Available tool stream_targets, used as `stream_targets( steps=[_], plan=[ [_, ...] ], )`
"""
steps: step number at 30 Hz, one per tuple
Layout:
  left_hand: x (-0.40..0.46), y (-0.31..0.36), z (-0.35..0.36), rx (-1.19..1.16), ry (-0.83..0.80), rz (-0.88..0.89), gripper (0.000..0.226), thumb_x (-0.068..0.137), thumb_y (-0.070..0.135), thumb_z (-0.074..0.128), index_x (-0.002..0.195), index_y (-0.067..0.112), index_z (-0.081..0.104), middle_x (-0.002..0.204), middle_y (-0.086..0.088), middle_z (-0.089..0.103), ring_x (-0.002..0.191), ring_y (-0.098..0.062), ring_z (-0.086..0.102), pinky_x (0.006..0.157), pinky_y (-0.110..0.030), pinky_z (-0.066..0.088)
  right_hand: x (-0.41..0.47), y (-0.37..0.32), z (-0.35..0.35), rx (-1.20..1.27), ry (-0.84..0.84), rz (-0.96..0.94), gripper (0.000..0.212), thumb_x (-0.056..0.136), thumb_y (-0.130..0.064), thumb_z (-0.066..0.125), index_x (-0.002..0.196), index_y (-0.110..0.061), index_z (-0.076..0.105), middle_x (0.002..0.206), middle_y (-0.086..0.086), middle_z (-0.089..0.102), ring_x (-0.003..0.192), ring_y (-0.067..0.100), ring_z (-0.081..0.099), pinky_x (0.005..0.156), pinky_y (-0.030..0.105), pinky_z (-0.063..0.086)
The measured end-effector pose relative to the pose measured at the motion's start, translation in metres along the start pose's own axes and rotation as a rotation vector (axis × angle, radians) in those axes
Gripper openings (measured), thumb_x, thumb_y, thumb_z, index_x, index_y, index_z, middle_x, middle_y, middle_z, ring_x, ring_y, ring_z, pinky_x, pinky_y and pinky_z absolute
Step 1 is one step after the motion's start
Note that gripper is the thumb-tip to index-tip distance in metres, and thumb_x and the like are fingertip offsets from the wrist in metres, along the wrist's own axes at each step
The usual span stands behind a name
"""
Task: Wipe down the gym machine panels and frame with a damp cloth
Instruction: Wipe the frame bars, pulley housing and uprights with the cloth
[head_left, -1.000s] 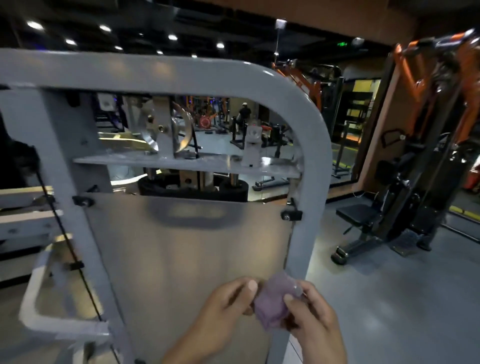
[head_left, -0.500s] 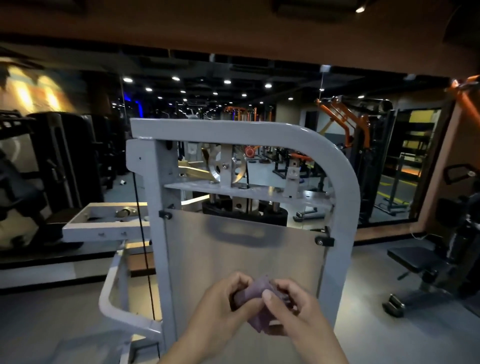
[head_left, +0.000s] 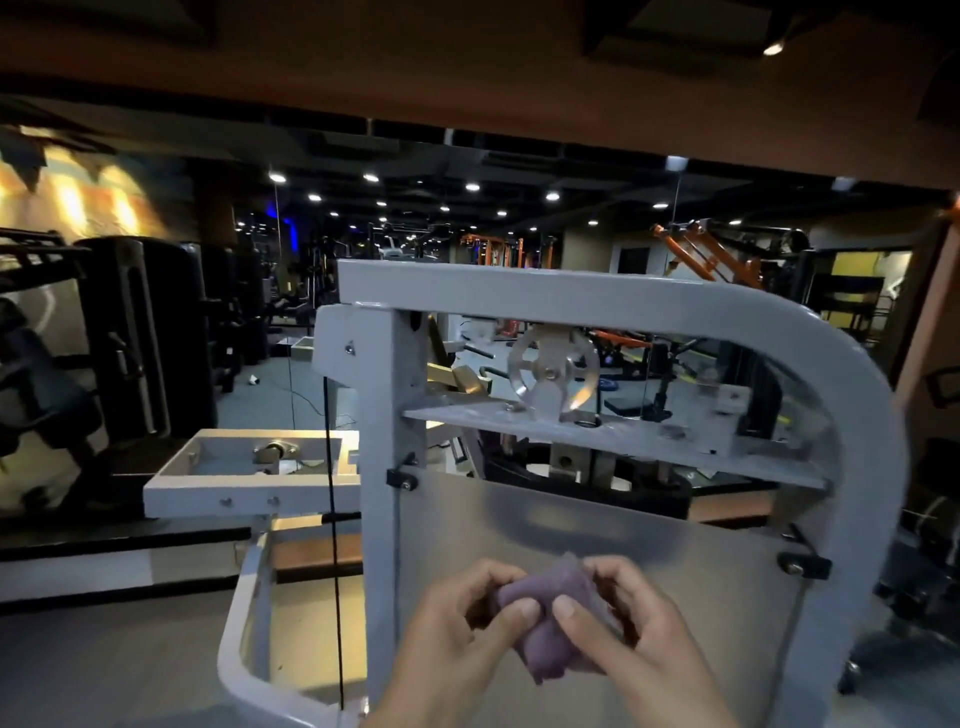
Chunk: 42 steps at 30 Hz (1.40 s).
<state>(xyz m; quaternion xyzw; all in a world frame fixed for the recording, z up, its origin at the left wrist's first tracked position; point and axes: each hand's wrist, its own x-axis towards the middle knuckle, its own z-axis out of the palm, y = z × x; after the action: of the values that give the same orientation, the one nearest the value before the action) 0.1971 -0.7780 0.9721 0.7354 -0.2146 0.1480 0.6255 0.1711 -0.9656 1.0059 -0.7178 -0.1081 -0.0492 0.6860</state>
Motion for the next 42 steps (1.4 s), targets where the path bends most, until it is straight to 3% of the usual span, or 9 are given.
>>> stream_targets(
  steps=[6, 9, 12, 17, 24, 28, 33, 38, 42],
  plan=[
    [0.047, -0.006, -0.086, -0.011, -0.045, 0.095, 0.007, 0.092, 0.033, 0.072, 0.098, 0.029, 0.074, 0.088, -0.004, 0.072, 0.079, -0.014, 0.066, 0.071, -0.042, 0.054, 0.052, -0.019, 0.082, -0.128, -0.005, -0.073, 0.025, 0.074, -0.027, 0.087, 0.098, -0.025, 0.08, 0.095, 0.001, 0.079, 0.095, 0.014, 0.075, 0.085, 0.042, 0.062],
    [0.064, -0.009, -0.119, -0.025, -0.064, 0.116, 0.014, 0.091, 0.043, 0.072, 0.097, 0.03, 0.073, 0.088, -0.002, 0.071, 0.081, -0.017, 0.066, 0.073, -0.042, 0.055, 0.07, -0.032, 0.113, -0.141, -0.042, -0.154, 0.036, 0.089, -0.003, 0.075, 0.087, -0.039, 0.082, 0.089, -0.003, 0.079, 0.082, 0.002, 0.072, 0.067, 0.016, 0.055],
    [0.076, -0.017, -0.141, 0.005, -0.099, 0.136, 0.007, 0.094, 0.038, 0.075, 0.097, 0.032, 0.072, 0.091, 0.0, 0.073, 0.084, -0.017, 0.07, 0.076, -0.038, 0.057, 0.082, -0.037, 0.128, -0.223, -0.036, -0.205, 0.034, 0.092, 0.001, 0.069, 0.089, -0.03, 0.081, 0.084, 0.002, 0.077, 0.078, 0.006, 0.069, 0.067, 0.019, 0.054],
    [0.092, -0.027, -0.166, 0.05, -0.005, 0.142, 0.004, 0.09, 0.039, 0.067, 0.092, 0.038, 0.07, 0.089, 0.008, 0.075, 0.086, -0.014, 0.071, 0.075, -0.027, 0.055, 0.11, -0.058, 0.122, -0.222, 0.256, -0.27, 0.016, 0.095, -0.008, 0.069, 0.093, -0.024, 0.072, 0.087, 0.001, 0.075, 0.079, 0.023, 0.075, 0.061, 0.022, 0.058],
    [0.139, -0.031, -0.197, 0.486, 0.222, 0.63, 0.007, 0.101, 0.026, 0.063, 0.106, 0.028, 0.068, 0.105, 0.019, 0.063, 0.098, -0.003, 0.06, 0.084, -0.015, 0.048, 0.166, -0.084, 0.11, -1.02, 0.17, -0.593, 0.036, 0.096, -0.008, 0.068, 0.127, -0.027, 0.065, 0.111, -0.017, 0.072, 0.097, 0.003, 0.07, 0.079, 0.026, 0.059],
    [0.165, -0.023, -0.195, 0.61, 0.345, 0.777, 0.03, 0.097, 0.02, 0.061, 0.122, 0.008, 0.07, 0.136, -0.006, 0.057, 0.126, -0.02, 0.05, 0.112, -0.019, 0.032, 0.203, -0.083, 0.112, -1.258, 0.108, -0.482, 0.033, 0.089, 0.001, 0.066, 0.117, -0.017, 0.066, 0.102, 0.001, 0.07, 0.092, 0.02, 0.065, 0.078, 0.035, 0.055],
    [0.18, -0.038, -0.167, 0.561, 0.338, 0.737, 0.056, 0.101, 0.019, 0.053, 0.154, 0.005, 0.04, 0.167, -0.003, 0.024, 0.156, -0.018, 0.023, 0.126, -0.033, 0.024, 0.23, -0.098, 0.126, -1.356, 0.163, -0.153, 0.021, 0.099, -0.008, 0.053, 0.083, -0.019, 0.046, 0.077, -0.001, 0.05, 0.073, 0.022, 0.05, 0.058, 0.031, 0.029],
    [0.186, -0.065, -0.149, 0.605, 0.293, 0.777, 0.06, 0.105, 0.01, 0.04, 0.161, 0.005, 0.017, 0.174, -0.001, 0.002, 0.16, -0.038, 0.01, 0.13, -0.041, 0.011, 0.252, -0.101, 0.133, -1.325, 0.072, -0.034, 0.031, 0.091, 0.002, 0.049, 0.109, -0.02, 0.063, 0.102, 0.008, 0.065, 0.092, 0.028, 0.062, 0.08, 0.037, 0.054],
    [0.189, -0.069, -0.149, 0.592, 0.293, 0.802, 0.056, 0.109, 0.013, 0.034, 0.161, 0.006, 0.017, 0.174, 0.002, -0.001, 0.16, -0.038, 0.009, 0.13, -0.042, 0.011, 0.255, -0.101, 0.125, -1.242, -0.002, 0.0, 0.019, 0.099, -0.009, 0.051, 0.09, -0.024, 0.059, 0.085, 0.004, 0.064, 0.074, 0.021, 0.063, 0.061, 0.032, 0.049]
  ],
)
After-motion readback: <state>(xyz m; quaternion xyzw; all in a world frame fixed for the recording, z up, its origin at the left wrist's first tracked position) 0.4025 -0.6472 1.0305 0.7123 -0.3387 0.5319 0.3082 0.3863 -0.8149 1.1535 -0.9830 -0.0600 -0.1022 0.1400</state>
